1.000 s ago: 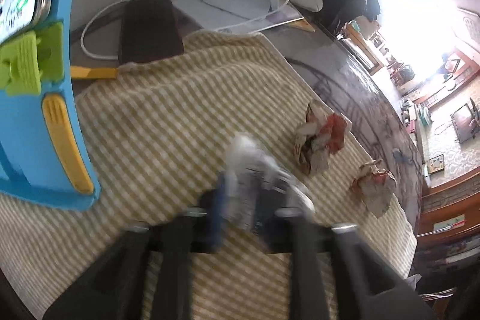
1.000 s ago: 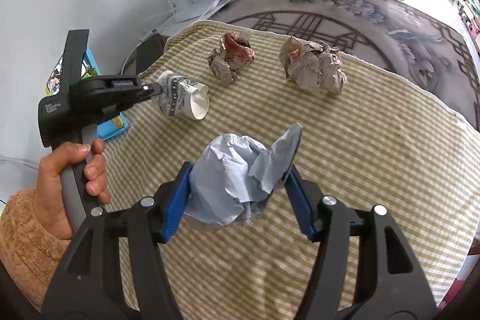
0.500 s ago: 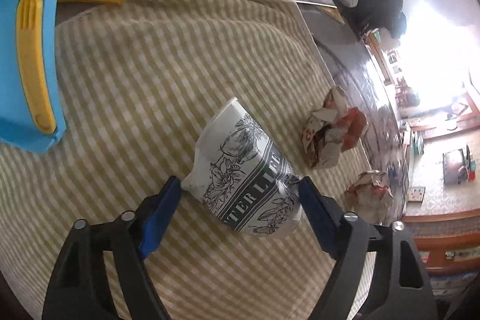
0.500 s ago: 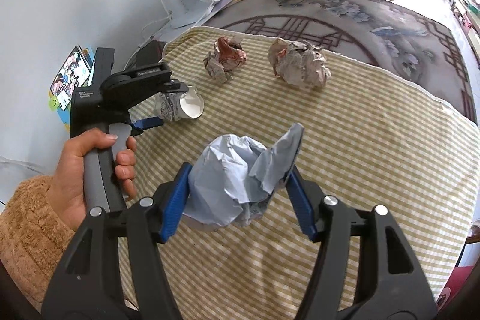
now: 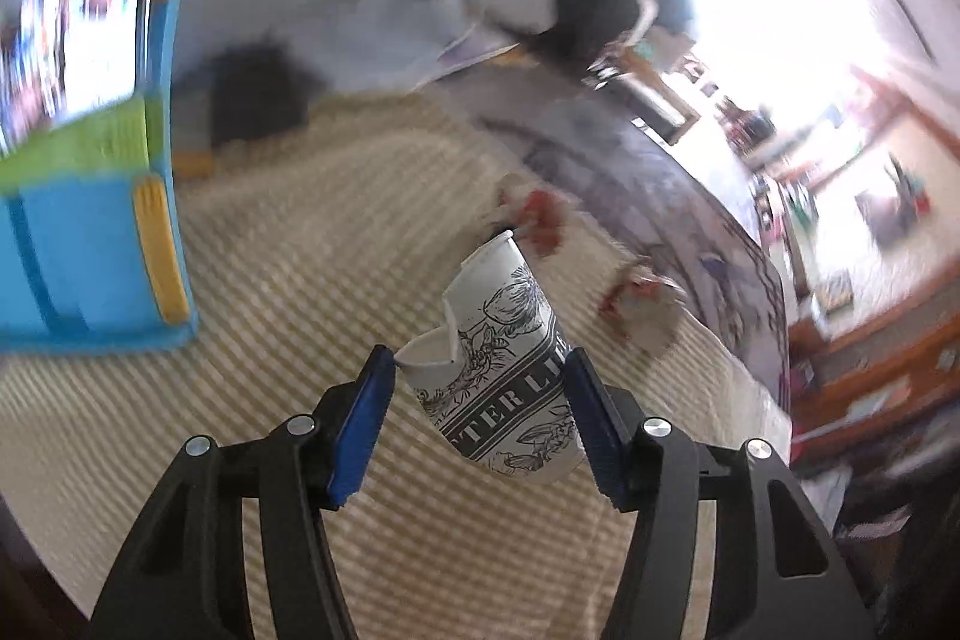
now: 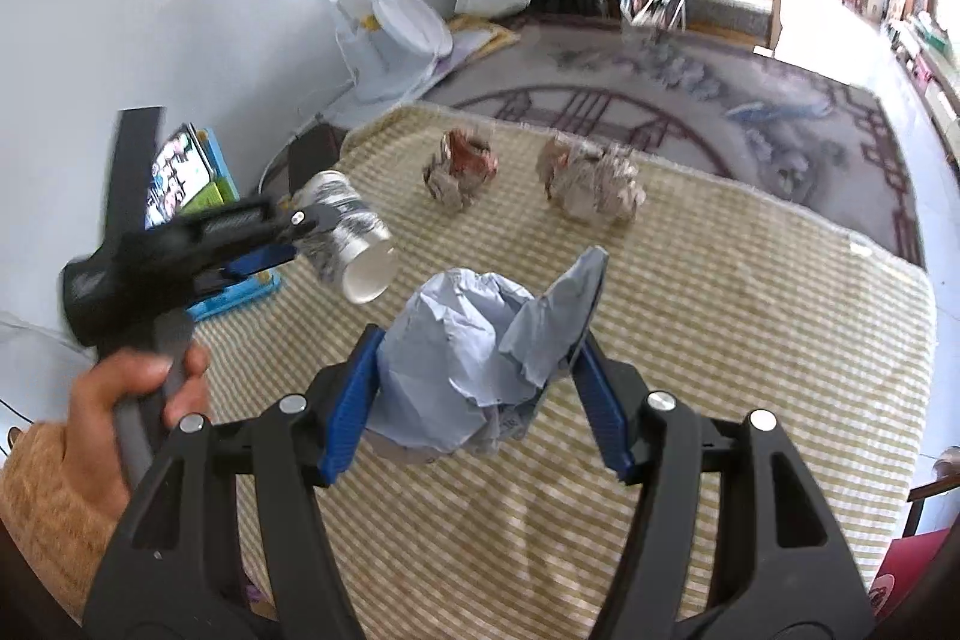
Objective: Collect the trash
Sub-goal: 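Lift the paper cup and blue-grey wrapper and carry them to the red bin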
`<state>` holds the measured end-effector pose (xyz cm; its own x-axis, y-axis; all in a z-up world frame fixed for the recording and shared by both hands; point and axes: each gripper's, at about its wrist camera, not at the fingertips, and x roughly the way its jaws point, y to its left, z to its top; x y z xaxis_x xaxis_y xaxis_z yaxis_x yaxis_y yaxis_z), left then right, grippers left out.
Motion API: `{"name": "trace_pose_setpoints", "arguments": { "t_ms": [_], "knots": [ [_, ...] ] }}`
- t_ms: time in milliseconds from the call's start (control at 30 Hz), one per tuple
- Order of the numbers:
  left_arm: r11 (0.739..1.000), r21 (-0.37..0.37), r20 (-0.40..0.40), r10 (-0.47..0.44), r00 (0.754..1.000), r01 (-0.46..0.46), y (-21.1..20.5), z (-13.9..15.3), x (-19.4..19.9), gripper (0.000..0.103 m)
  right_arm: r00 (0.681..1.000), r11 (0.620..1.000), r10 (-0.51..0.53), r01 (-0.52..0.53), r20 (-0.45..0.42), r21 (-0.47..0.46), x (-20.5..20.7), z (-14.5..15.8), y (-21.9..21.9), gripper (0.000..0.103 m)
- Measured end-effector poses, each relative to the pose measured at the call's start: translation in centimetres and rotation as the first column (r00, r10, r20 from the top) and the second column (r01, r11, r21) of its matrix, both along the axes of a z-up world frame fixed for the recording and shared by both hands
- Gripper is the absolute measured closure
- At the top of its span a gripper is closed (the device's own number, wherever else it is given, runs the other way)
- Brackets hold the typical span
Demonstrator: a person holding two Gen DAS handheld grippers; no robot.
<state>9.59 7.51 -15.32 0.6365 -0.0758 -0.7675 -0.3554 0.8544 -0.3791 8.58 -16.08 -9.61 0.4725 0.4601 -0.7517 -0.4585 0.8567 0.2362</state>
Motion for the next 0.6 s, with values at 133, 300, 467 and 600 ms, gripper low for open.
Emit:
{"name": "trace_pose_setpoints", "arguments": {
  "t_ms": [133,300,467,600],
  "knots": [
    [0.992,0.115,0.06,-0.063,0.996,0.055,-2.8,2.9,-1.4,0.047,0.997,0.999,-0.042,0.041,0.07,0.003,-0.7,1.6,-1.5,0.042],
    [0.97,0.221,0.118,-0.127,0.985,0.099,-5.8,5.9,-2.7,0.047,0.986,0.994,-0.109,0.106,0.123,0.026,-1.5,3.2,-4.2,0.042],
    [0.951,0.28,0.162,-0.18,0.97,0.13,-8.2,7.9,-4.2,0.046,0.973,0.987,-0.161,0.157,0.164,0.041,-2.5,4.7,-6.7,0.042],
    [0.943,0.293,0.177,-0.219,0.96,0.161,-10.0,8.9,-4.9,0.046,0.963,0.98,-0.199,0.191,0.181,0.061,-3.3,5.4,-8.6,0.042]
  ]
}}
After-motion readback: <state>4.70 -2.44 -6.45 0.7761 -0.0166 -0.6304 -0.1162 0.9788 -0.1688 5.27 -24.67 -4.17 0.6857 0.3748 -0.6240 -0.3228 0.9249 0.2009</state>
